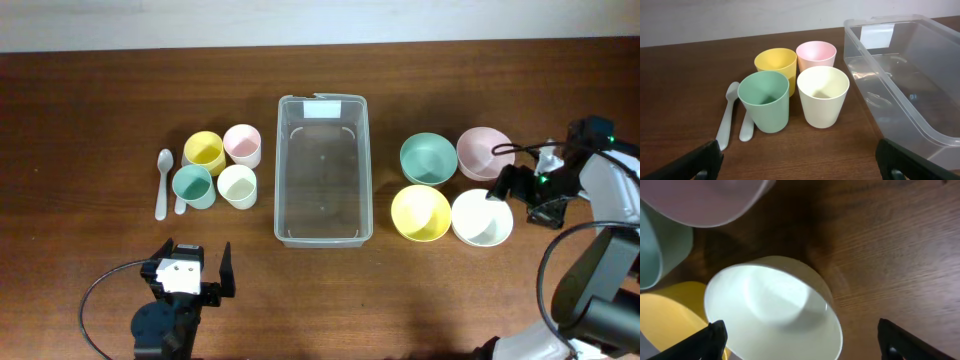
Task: Pack container
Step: 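Move the right gripper to the white bowl and grasp its rim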
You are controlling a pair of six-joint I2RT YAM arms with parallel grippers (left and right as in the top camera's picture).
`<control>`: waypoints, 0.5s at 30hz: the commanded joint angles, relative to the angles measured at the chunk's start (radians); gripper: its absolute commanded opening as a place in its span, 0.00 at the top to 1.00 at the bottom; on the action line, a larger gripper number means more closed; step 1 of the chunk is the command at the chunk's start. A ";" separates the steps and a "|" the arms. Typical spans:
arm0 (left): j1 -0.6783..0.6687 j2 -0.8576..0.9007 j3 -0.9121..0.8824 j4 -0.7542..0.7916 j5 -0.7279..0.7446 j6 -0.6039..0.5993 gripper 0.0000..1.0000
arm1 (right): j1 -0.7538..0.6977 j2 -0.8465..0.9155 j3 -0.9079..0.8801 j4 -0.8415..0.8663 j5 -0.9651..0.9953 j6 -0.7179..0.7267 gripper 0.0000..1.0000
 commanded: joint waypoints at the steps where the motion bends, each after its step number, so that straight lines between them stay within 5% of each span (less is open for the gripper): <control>1: 0.006 -0.005 -0.007 0.003 0.004 0.013 0.00 | -0.005 0.007 -0.081 0.066 -0.062 0.021 0.14; 7: 0.006 -0.005 -0.007 0.003 0.004 0.013 0.00 | -0.006 0.007 -0.261 0.247 -0.062 0.119 0.27; 10: 0.006 -0.005 -0.007 0.003 0.004 0.013 0.00 | -0.005 0.007 -0.311 0.312 -0.062 0.125 0.52; 15: 0.006 -0.005 -0.007 0.003 0.004 0.013 0.00 | -0.027 -0.029 -0.307 0.315 -0.071 0.125 0.65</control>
